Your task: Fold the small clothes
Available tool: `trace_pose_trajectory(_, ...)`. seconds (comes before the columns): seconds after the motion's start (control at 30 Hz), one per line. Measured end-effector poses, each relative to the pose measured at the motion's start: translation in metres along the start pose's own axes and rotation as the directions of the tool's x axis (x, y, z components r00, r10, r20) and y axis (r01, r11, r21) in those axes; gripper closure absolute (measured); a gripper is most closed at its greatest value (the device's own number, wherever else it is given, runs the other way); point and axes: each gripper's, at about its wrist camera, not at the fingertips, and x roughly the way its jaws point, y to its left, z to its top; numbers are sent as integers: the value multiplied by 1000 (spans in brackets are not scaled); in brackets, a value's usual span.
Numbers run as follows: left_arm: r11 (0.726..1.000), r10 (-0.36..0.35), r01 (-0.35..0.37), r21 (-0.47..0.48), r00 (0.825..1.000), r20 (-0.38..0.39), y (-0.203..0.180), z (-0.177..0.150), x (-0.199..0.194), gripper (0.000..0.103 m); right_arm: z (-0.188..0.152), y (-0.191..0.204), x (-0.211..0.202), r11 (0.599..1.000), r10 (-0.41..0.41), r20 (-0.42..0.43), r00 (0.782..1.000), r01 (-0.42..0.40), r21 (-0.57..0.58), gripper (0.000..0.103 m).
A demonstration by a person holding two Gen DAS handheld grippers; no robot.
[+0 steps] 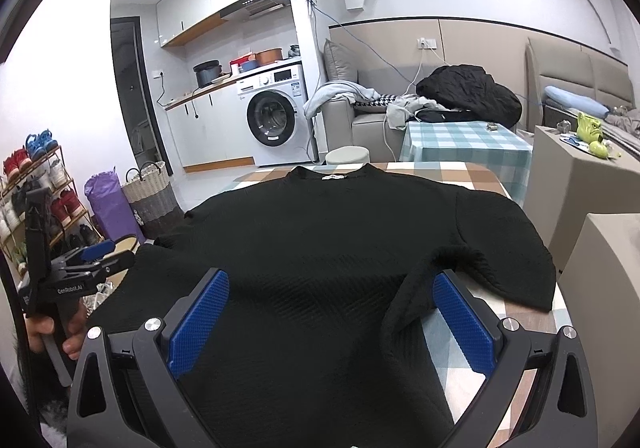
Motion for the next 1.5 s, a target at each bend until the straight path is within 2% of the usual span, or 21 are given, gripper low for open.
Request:
trace_pose_trajectory(0.3, 1000, 8, -8, -11, 1000, -24, 13, 4, 10, 1, 6, -18, 6, 994, -61, -47, 997, 65, 87, 0)
trace_pose_trajectory(0.47, 999, 22, -24, -44, 999, -42, 25, 15, 24, 1, 3, -41, 18, 978, -21, -105, 994, 42, 206, 0)
trace_pose_trajectory(0.57, 997, 38, -41, -67, 998, -44, 33, 22, 32, 1, 2, -52, 25, 970, -22, -135, 991, 54, 236, 7)
trace_pose_trajectory(0.67, 995, 34, -38, -89, 998, -48, 38, 28, 40, 1, 3, -68, 30, 958, -30, -150, 988, 71, 279, 7)
trace_pose_trajectory(0.8, 995, 34, -39, -95, 998, -52, 44, 36, 51, 8, 2, -109, 36, 907, -83, -158, 984, 141, 396, 7)
trace_pose_trajectory(0.83, 995, 33, -38, -91, 998, -55, 44, 36, 53, 13, 0, -119, 38, 892, -94, -167, 981, 157, 425, 9)
trace_pose_trajectory(0.87, 995, 34, -40, -86, 997, -64, 45, 38, 57, 16, -2, -130, 40, 871, -107, -181, 978, 179, 457, 15)
trace_pose_trajectory(1.0, 995, 49, -55, -78, 996, -73, 48, 42, 70, 18, -12, -178, 52, 790, -188, -248, 950, 297, 537, 17)
trace_pose_trajectory(1.1, 995, 56, -63, -77, 995, -82, 49, 43, 78, 18, -16, -201, 61, 756, -240, -288, 927, 365, 543, 18)
trace_pose_trajectory(1.17, 995, 57, -64, -79, 994, -89, 50, 44, 83, 18, -18, -213, 68, 741, -281, -312, 907, 412, 531, 23)
trace_pose_trajectory(1.27, 994, 67, -75, -78, 993, -98, 51, 44, 89, 18, -21, -225, 79, 735, -296, -339, 893, 439, 517, 29)
trace_pose_trajectory(1.33, 994, 68, -76, -78, 993, -101, 51, 44, 92, 18, -20, -228, 88, 741, -324, -360, 875, 471, 478, 34)
trace_pose_trajectory(1.4, 994, 69, -78, -79, 992, -102, 50, 44, 94, 18, -21, -226, 97, 751, -357, -369, 858, 498, 433, 43)
trace_pose_trajectory(1.47, 994, 72, -81, -76, 992, -107, 49, 44, 96, 18, -19, -219, 105, 771, -384, -379, 842, 519, 370, 57)
trace_pose_trajectory(1.5, 994, 72, -80, -75, 992, -107, 49, 44, 98, 18, -18, -215, 109, 777, -406, -384, 829, 535, 332, 61)
